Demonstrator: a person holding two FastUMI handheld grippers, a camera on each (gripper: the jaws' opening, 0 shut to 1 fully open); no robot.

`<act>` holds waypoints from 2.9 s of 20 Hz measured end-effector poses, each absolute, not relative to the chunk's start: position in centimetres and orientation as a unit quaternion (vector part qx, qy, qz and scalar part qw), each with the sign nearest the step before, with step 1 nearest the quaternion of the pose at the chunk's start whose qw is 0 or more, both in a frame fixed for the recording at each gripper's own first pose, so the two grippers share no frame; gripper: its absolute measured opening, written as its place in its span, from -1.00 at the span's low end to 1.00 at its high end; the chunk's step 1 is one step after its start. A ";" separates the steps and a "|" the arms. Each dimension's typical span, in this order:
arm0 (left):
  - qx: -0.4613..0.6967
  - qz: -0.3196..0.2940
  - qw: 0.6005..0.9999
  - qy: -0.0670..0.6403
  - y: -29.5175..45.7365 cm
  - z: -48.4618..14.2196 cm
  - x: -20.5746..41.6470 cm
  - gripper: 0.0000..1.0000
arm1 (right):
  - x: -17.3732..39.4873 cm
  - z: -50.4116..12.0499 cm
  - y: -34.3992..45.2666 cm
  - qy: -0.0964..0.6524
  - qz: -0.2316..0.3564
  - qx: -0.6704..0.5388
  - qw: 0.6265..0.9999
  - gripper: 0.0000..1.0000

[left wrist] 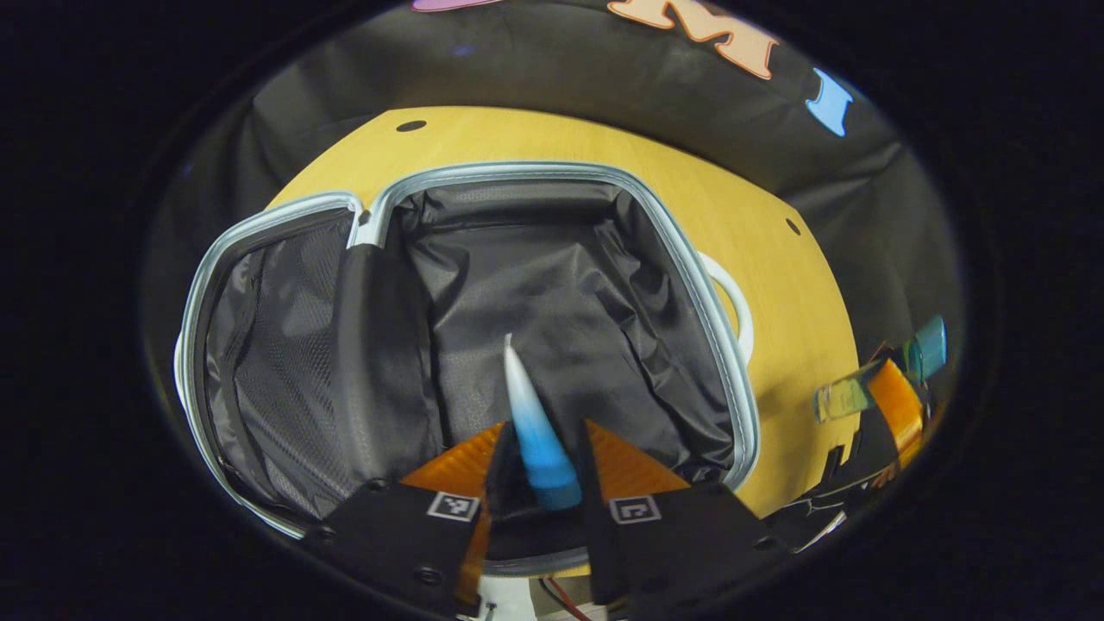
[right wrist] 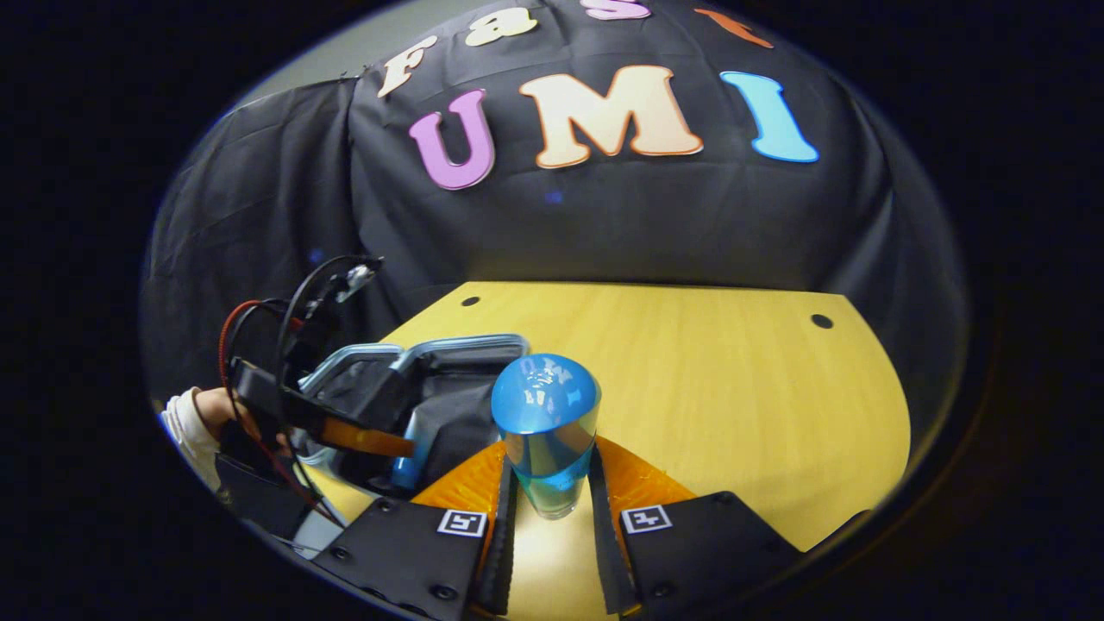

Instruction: First open the suitcase, pack the skin care products into it, and then close the suitcase.

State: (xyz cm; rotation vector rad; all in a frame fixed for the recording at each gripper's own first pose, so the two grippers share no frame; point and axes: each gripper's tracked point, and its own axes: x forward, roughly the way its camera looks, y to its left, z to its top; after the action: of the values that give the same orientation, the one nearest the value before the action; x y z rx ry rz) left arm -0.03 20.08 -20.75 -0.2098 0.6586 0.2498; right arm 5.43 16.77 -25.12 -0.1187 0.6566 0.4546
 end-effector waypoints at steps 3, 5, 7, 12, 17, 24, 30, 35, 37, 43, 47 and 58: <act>-0.109 0.119 0.941 0.297 20.6 -18.6 -1.0 0.39 | 4.2 -26.8 21.1 0.344 0.254 -0.061 0.902 -0.16; -0.105 0.130 0.947 0.274 21.6 -16.8 -2.1 1.00 | 3.9 -27.9 23.5 0.362 0.271 -0.056 0.890 -0.16; -0.112 0.138 0.952 0.251 22.6 -15.0 -3.8 0.93 | 3.3 -29.5 25.2 0.380 0.279 -0.059 0.880 -0.16; -0.154 0.180 0.950 0.203 27.0 -11.9 -9.0 0.94 | 2.6 -33.9 27.0 0.429 0.279 -0.078 0.856 -0.20; -0.201 0.236 0.936 0.168 31.9 -11.3 -14.0 0.94 | 1.8 -36.6 28.1 0.464 0.279 -0.092 0.835 -0.22; -0.245 0.310 0.908 0.138 38.5 -12.5 -19.0 0.94 | 2.6 -36.5 29.6 0.470 0.268 -0.064 0.839 -0.03; -0.268 0.359 0.887 0.115 43.9 -13.3 -22.0 0.94 | 5.0 -32.5 31.3 0.405 0.278 -0.029 0.871 0.97; -0.294 0.384 0.872 0.081 49.7 -13.6 -23.0 0.93 | 7.2 -25.6 28.8 0.334 0.255 -0.004 0.908 0.96; -0.305 0.377 0.871 0.077 51.5 -14.4 -22.2 0.93 | 7.8 -23.5 27.1 0.313 0.238 -0.011 0.919 0.97; -0.371 0.331 0.864 0.074 53.7 -17.1 -19.3 0.78 | 8.3 -18.9 22.6 0.268 0.186 -0.028 0.945 0.96; -0.392 0.307 0.864 0.075 53.7 -18.0 -18.2 0.29 | 7.5 -18.1 20.6 0.261 0.163 -0.025 0.951 0.96; -0.401 0.293 0.863 0.092 53.5 -18.1 -18.5 -0.75 | 6.4 -16.9 17.6 0.246 0.126 -0.027 0.961 0.97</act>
State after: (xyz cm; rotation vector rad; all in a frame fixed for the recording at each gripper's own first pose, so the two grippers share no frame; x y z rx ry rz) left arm -18.46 53.54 -18.14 -0.8417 0.1934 0.6149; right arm 6.43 17.62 -16.91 -0.0551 0.4994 0.2549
